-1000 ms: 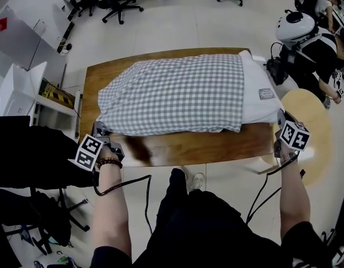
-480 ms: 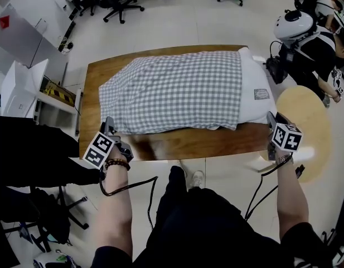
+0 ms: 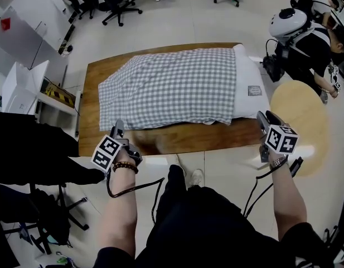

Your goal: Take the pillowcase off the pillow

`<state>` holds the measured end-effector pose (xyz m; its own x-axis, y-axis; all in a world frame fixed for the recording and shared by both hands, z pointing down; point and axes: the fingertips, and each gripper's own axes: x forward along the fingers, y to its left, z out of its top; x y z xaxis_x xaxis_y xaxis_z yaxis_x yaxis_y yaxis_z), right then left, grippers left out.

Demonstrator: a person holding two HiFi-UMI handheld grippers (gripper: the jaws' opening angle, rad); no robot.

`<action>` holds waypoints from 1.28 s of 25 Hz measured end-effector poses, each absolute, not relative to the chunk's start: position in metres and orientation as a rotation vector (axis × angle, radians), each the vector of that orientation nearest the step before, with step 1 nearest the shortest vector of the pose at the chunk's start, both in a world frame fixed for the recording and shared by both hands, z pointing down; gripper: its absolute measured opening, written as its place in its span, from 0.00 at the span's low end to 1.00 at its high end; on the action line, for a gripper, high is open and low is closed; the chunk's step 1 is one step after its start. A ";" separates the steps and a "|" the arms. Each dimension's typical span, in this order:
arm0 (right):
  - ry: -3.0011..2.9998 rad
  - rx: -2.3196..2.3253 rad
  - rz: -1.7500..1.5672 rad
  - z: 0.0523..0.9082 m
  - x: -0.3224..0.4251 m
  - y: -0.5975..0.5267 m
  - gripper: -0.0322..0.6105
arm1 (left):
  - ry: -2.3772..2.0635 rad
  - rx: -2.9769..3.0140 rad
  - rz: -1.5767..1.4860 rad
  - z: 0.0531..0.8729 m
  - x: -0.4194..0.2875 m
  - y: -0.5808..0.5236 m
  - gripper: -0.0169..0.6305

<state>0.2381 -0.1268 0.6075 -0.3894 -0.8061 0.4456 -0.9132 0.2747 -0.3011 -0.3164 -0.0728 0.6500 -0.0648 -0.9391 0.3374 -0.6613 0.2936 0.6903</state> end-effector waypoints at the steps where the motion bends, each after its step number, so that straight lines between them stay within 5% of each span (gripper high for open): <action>1: -2.353 1.591 0.799 0.608 0.233 -0.124 0.30 | -1.784 1.430 -0.480 0.653 -0.313 -0.071 0.37; 13: -2.447 1.428 1.139 0.647 0.163 -0.115 0.37 | -1.671 1.376 -0.550 0.680 -0.288 -0.073 0.42; 32: -2.344 1.489 1.349 0.674 0.172 -0.159 0.36 | -1.648 1.272 -0.618 0.708 -0.302 -0.098 0.42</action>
